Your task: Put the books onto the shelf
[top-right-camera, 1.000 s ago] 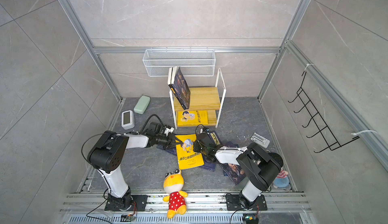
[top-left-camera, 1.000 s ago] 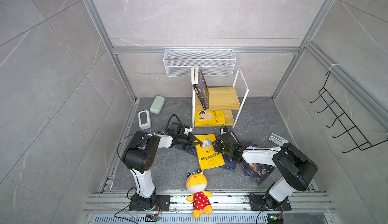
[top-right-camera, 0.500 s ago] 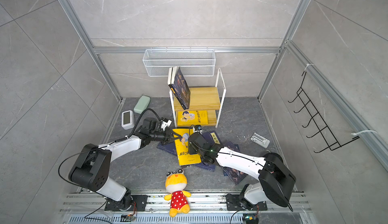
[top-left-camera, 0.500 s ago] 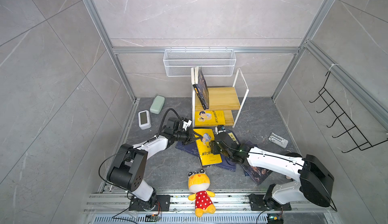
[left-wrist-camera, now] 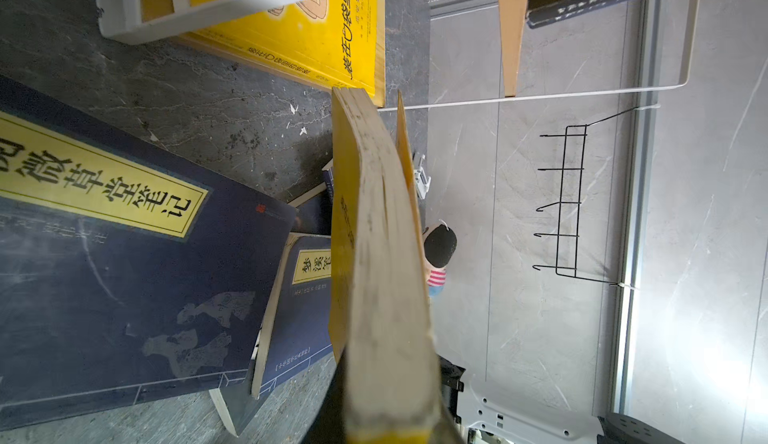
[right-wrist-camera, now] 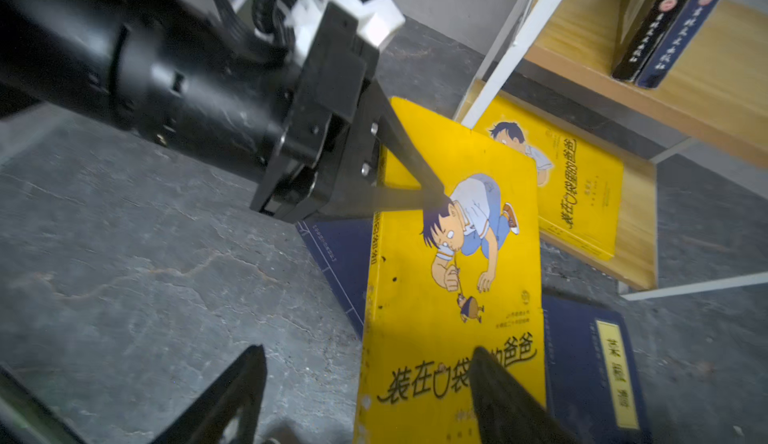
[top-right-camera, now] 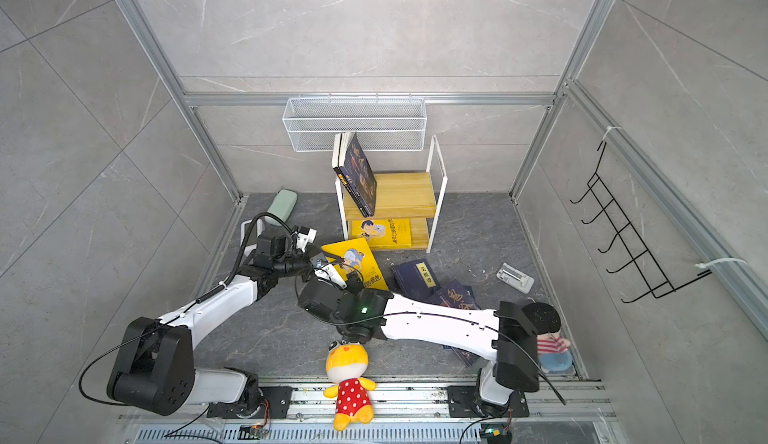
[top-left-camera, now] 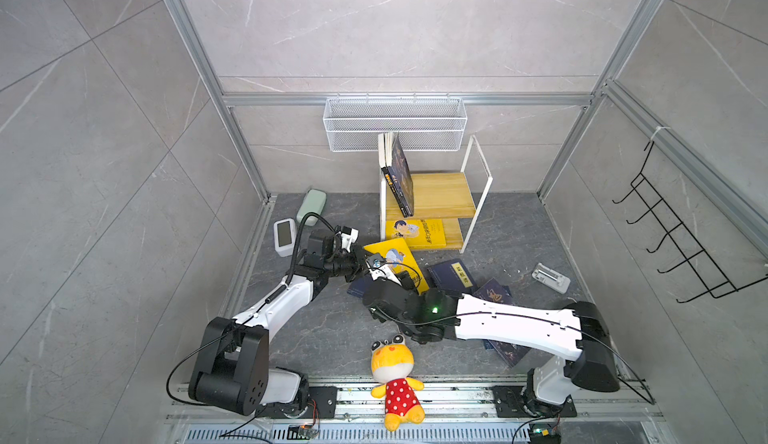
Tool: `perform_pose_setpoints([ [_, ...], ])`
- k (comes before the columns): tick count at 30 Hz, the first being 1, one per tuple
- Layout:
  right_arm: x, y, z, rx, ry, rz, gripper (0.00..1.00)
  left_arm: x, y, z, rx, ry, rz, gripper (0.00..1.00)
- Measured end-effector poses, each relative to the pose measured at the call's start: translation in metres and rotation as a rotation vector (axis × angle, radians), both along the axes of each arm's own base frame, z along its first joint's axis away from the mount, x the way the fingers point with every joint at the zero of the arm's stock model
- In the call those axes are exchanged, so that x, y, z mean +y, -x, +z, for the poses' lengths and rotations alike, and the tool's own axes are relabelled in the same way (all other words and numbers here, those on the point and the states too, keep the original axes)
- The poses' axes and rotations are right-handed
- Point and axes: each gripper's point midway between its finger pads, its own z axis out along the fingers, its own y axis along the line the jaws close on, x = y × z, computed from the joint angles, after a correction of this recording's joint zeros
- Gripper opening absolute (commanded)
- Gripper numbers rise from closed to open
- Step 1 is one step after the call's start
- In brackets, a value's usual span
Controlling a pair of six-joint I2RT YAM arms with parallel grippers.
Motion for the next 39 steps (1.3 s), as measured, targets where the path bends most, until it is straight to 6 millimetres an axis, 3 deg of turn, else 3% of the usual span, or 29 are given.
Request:
perform_pose_setpoints([
  [5, -0.011, -0.003, -0.031, 0.008, 0.153, -0.025, 0.81, 0.001, 0.003, 0.001, -0.004, 0.002, 0.001, 0.00],
  [11, -0.013, -0.007, -0.046, 0.004, 0.227, -0.020, 0.68, 0.002, 0.005, -0.001, 0.003, 0.000, 0.001, 0.00],
  [14, -0.015, -0.012, -0.053, 0.003, 0.268, -0.016, 0.47, 0.002, 0.005, -0.001, 0.003, 0.001, 0.000, 0.04],
  [16, -0.016, -0.014, -0.057, 0.000, 0.295, -0.015, 0.24, 0.002, 0.005, 0.000, 0.004, -0.003, 0.005, 0.07],
  [17, -0.017, -0.015, -0.058, -0.008, 0.309, -0.010, 0.12, 0.003, 0.004, -0.001, 0.005, -0.005, 0.011, 0.10],
  [19, -0.015, -0.016, -0.057, -0.018, 0.310, -0.006, 0.00, 0.006, 0.004, -0.001, 0.016, -0.009, 0.027, 0.23],
  [23, -0.027, -0.019, -0.058, -0.055, 0.375, 0.013, 0.00, 0.013, 0.016, 0.001, 0.005, -0.046, 0.001, 0.57],
  [29, -0.061, -0.012, -0.063, -0.113, 0.475, 0.107, 0.00, 0.033, 0.022, 0.021, -0.027, -0.036, 0.025, 0.88],
  [33, -0.073, -0.009, -0.043, -0.210, 0.444, 0.167, 0.00, 0.050, 0.017, 0.029, -0.016, 0.007, 0.083, 0.99],
  [39, -0.079, -0.008, -0.017, -0.352, 0.366, 0.221, 0.00, 0.053, 0.017, 0.026, 0.058, 0.091, 0.117, 1.00],
])
